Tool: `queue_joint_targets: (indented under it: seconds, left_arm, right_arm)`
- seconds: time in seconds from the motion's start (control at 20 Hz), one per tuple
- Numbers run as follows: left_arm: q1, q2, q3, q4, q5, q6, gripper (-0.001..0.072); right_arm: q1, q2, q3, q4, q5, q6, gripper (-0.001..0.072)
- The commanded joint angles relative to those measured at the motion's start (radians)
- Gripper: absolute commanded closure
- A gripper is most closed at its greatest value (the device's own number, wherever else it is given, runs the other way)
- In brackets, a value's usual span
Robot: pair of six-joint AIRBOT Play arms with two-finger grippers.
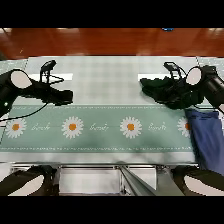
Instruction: Fold the shirts.
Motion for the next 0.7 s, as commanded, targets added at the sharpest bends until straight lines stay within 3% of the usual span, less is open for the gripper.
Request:
queue_joint_targets:
  seconds: [0.0, 0.65]
  left_arm:
    - [0.000, -0.013, 0.001, 0.000, 0.000, 0.000, 0.0686]
    - [0.000, -0.026, 0.001, 0.001, 0.017, 0.019, 0.0686]
  right_arm:
    - [0.000, -0.001, 0.000, 0.000, 0.000, 0.000, 0.0691]
    - [0.000, -0.001, 0.000, 0.000, -0.002, 0.000, 0.0691]
